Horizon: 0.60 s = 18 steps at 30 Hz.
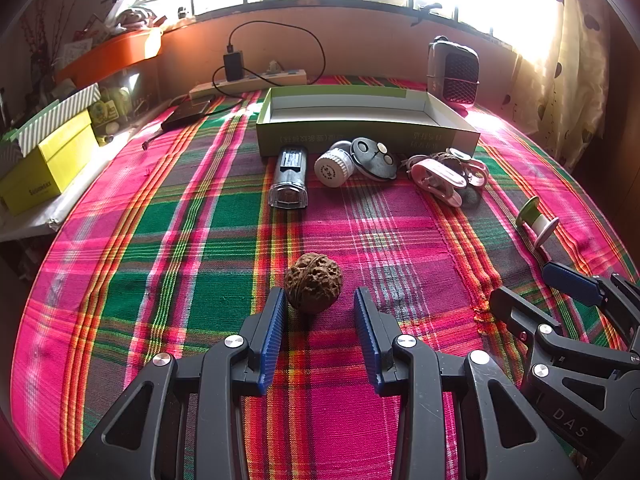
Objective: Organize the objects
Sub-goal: 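Close the left gripper on the walnut while the right gripper grasps the green spool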
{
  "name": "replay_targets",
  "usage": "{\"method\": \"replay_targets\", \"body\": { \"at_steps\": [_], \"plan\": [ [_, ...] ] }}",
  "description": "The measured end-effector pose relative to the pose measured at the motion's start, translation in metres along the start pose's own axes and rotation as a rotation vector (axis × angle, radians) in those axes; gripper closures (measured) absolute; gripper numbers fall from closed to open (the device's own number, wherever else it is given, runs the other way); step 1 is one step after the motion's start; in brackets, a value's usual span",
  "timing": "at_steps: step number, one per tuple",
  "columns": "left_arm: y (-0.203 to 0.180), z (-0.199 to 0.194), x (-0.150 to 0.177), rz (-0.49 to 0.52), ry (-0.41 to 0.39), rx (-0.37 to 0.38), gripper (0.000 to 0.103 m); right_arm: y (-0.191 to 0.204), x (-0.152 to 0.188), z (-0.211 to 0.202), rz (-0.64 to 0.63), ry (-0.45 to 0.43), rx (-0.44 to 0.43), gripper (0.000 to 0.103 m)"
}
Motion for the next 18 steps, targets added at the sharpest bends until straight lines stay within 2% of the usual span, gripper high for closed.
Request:
{"method": "replay_targets", "body": {
  "at_steps": [13,18],
  "plan": [
    [0.0001,0.0,0.0,0.003,-0.001,-0.001,0.07,0.0013,0.0,-0.004,-0.007,0.008,-0.014,0.041],
    [-0.0004,-0.002,-0.0015,0.033,0.007,0.013,0.07,-0.0024,0.0008,-0.0021,-0.024,0.018,-0.041,0.041]
  ]
}}
Point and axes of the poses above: each gripper's, at about its wrist camera, not at the fingertips, and z roughly the way its jaws point, y to its left, x to its underside, the point moved 9 cm from there along z, roughly the way its jaws point, and after that the axes turned 13 degrees about -z, right-handed, at the moved point
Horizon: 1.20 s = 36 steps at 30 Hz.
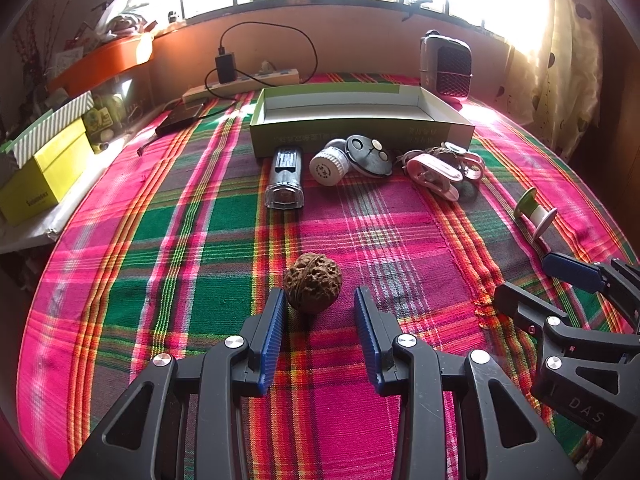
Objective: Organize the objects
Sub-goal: 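Close the left gripper on the walnut while the right gripper grasps the green spool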
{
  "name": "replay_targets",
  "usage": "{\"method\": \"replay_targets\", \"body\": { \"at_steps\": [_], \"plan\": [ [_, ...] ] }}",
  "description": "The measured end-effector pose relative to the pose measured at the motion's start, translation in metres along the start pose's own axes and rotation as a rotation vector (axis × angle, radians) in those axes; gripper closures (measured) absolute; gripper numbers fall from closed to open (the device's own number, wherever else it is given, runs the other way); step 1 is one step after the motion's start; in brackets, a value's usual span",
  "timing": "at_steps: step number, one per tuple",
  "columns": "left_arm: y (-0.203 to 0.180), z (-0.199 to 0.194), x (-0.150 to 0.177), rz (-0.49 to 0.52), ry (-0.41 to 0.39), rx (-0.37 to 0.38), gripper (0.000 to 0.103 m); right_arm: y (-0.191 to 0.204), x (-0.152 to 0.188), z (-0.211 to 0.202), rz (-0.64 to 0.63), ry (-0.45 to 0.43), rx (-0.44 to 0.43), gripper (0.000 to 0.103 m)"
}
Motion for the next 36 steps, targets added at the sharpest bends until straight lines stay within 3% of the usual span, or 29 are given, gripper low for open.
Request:
{"method": "replay_targets", "body": {
  "at_steps": [10,19,36],
  "plan": [
    [0.004,-0.004,0.003,0.039,0.04,0.116,0.071,-0.027,0.01,-0.005,0.001,0.015,0.008,0.041],
    [0.01,-0.001,-0.002,-0.014,0.064,0.176,0.069,-0.059,0.005,-0.001,0.003,0.039,0.044,0.041],
    [0.007,0.011,-0.017,-0.038,0.079,0.152,0.068,-0.061,-0.012,0.024,0.005,0.057,-0.001,0.041]
  ]
}}
Point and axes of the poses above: each gripper's, at about its wrist camera, not at the fingertips, and z roughly the way its jaws point, y to its left, x to its underside, the point moved 9 cm from there along z, roughly the way its jaws point, and after that the axes turned 13 degrees about -z, right-handed, at the moved point
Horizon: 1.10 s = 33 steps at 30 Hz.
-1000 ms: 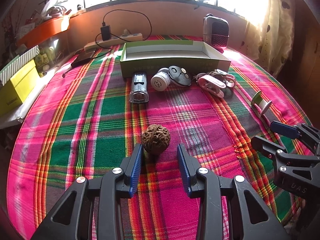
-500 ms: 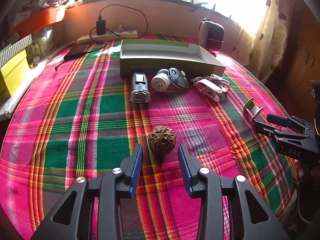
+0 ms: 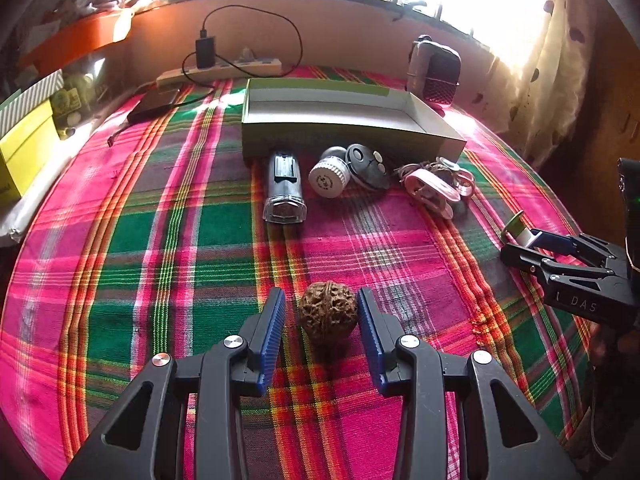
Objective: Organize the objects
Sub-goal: 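Close the left gripper on the walnut while the right gripper grasps the green spool, then carry the walnut and spool in both grippers over the white tray box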
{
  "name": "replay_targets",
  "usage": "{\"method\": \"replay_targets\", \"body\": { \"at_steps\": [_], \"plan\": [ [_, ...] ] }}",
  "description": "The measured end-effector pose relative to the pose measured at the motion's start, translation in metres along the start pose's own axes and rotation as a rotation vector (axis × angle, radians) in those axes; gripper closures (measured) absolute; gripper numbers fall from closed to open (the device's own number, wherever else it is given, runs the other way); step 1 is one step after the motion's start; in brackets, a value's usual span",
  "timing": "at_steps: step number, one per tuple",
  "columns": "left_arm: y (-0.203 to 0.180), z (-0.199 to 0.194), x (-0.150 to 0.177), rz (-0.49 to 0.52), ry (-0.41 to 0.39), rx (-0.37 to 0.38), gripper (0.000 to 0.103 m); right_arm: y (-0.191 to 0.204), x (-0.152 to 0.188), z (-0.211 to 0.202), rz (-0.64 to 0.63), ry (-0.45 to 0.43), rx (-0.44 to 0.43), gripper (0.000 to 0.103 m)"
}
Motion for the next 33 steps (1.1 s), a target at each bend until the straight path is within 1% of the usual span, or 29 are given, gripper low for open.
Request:
{"method": "replay_targets", "body": {
  "at_steps": [5,8,11,12,13,14,25,33],
  "plan": [
    [0.0014,-0.0002,-0.0008,-0.009,0.003,0.007,0.068,0.0007,-0.0002,-0.0004,0.002,-0.002,-0.004,0.041],
    [0.0018,-0.0005,-0.0012,-0.006,0.003,0.006,0.069,-0.0008,-0.0005,-0.0013,0.009,-0.006,-0.001,0.049],
    [0.0023,-0.0003,-0.0015,-0.005,0.003,0.005,0.076,-0.0012,-0.0007,-0.0018,0.01,-0.008,0.001,0.055],
    [0.0027,-0.0005,-0.0021,-0.006,0.004,0.005,0.076,-0.001,-0.0006,-0.002,0.011,-0.01,0.0,0.058],
    [0.0026,-0.0004,-0.0021,-0.007,0.004,0.005,0.076,-0.0011,-0.0007,-0.0023,0.011,-0.011,0.002,0.065],
    [0.0025,-0.0004,-0.0022,-0.006,0.004,0.005,0.076,-0.0012,-0.001,-0.0024,0.012,-0.013,0.005,0.068],
    [0.0029,-0.0002,-0.0019,-0.005,0.004,0.004,0.076,-0.0002,-0.0012,-0.0028,0.016,-0.021,-0.009,0.068],
    [0.0012,0.0022,-0.0084,-0.008,0.012,0.008,0.076,0.0018,-0.0092,-0.0042,0.016,-0.04,-0.024,0.068]
  ]
}}
Point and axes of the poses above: each gripper's, at about its wrist camera, not at the fingertips, and z roughly the way its jaws point, y to its left, x to its underside, the point moved 9 cm from there along z, roughly the way its jaws point, and after that the axes turned 13 degrees about -z, right-handed, at the moved point
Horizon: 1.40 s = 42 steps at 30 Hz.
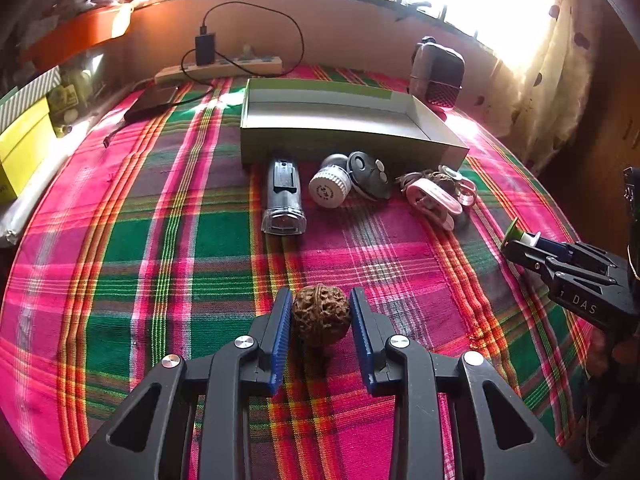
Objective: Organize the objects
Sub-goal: 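Carry the walnut and spool in both grippers over the white tray box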
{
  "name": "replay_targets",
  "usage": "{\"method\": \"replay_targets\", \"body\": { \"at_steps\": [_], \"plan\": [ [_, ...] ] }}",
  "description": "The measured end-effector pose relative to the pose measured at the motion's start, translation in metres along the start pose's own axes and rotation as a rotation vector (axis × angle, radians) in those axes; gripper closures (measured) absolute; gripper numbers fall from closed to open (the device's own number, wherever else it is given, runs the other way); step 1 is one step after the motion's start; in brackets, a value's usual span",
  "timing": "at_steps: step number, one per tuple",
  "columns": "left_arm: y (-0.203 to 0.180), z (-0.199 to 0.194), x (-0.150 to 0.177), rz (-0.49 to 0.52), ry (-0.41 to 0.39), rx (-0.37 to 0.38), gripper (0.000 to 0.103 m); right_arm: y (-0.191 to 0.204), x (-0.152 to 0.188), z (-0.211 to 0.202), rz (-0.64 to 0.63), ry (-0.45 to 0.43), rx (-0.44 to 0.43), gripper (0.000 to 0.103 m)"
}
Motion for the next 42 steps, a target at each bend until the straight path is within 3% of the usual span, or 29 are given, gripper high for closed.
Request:
{"method": "replay_targets", "body": {
  "at_steps": [23,32,42],
  "plan": [
    [-0.025,-0.002,-0.044,0.042,-0.036,0.033,0.076,-0.001,-0.039,-0.008,-0.023,-0.063,-0.007,0.069],
    [-0.031,0.008,-0.078,0.05,-0.042,0.046,0.076,-0.001,-0.076,-0.004,-0.062,-0.093,-0.011,0.069],
    [-0.03,0.037,-0.123,0.057,-0.04,0.025,0.076,-0.015,-0.122,0.029,-0.08,-0.081,0.011,0.069]
  ]
}}
Point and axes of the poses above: each gripper's, at about its wrist camera, not at the fingertips, and z roughly the way its jaws point, y to its left, x to its underside, the point moved 9 cm from there along z, roughly the way its jaws point, and after that the axes turned 13 degrees about -z, right-handed, at the moved point
